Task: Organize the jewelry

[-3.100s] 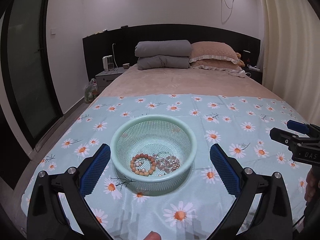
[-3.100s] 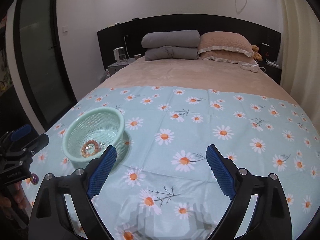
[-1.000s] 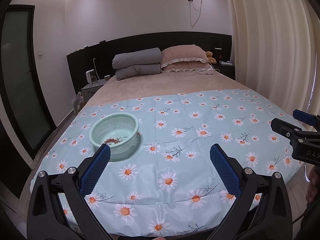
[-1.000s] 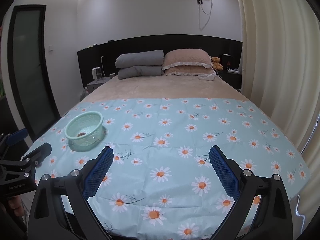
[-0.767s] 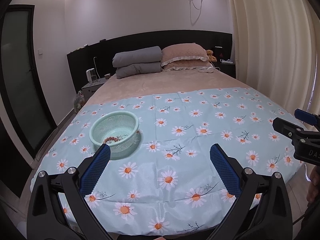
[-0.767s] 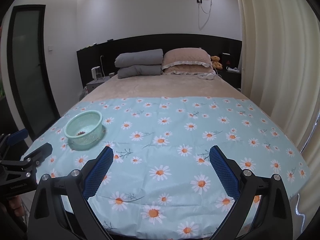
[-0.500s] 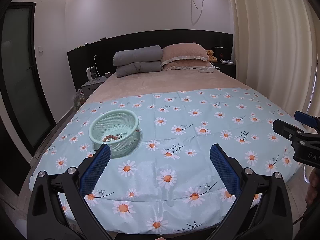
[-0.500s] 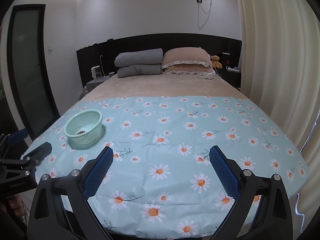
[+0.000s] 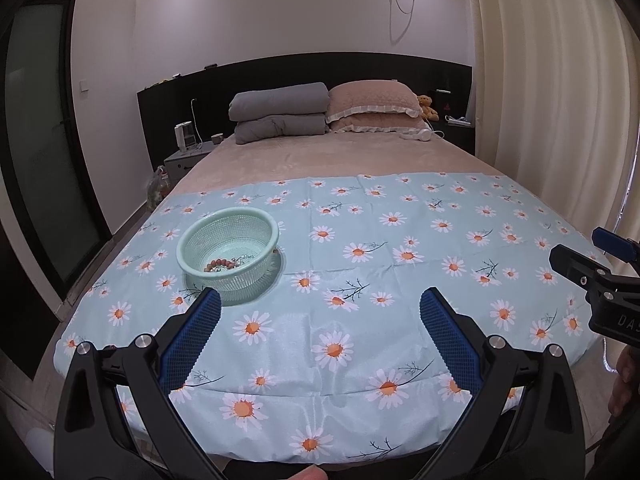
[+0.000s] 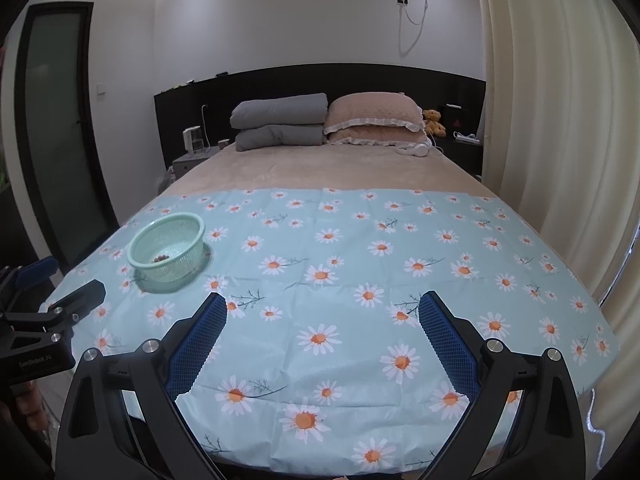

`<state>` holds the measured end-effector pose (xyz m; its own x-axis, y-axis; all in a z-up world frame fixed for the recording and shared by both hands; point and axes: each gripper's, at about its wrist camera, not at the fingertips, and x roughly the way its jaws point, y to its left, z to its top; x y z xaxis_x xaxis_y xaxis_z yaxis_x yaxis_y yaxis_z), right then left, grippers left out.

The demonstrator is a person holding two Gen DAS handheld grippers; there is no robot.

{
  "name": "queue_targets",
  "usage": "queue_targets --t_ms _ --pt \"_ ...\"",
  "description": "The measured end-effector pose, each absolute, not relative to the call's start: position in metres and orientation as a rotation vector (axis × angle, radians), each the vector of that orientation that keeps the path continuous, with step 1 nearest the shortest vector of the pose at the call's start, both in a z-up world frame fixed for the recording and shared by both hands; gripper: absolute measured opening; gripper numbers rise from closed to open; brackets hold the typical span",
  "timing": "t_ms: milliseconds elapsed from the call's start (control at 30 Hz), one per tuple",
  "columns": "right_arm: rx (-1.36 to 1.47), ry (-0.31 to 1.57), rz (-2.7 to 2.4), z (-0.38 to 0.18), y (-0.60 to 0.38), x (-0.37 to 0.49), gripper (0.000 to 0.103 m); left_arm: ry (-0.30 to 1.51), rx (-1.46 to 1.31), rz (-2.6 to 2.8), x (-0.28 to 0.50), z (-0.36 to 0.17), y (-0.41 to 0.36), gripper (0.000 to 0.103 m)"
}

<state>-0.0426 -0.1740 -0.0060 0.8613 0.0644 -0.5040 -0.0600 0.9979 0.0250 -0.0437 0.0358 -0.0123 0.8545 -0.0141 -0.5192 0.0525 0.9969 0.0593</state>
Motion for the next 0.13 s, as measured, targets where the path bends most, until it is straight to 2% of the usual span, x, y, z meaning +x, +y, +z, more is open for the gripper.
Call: queue_targets --t_ms 133 --pt "0.008 0.529 0.066 -0.0060 -0.1737 -0.0426 0.093 0.543 0.070 -0.034 -0.0446 -0.0116 0.0367 0.098"
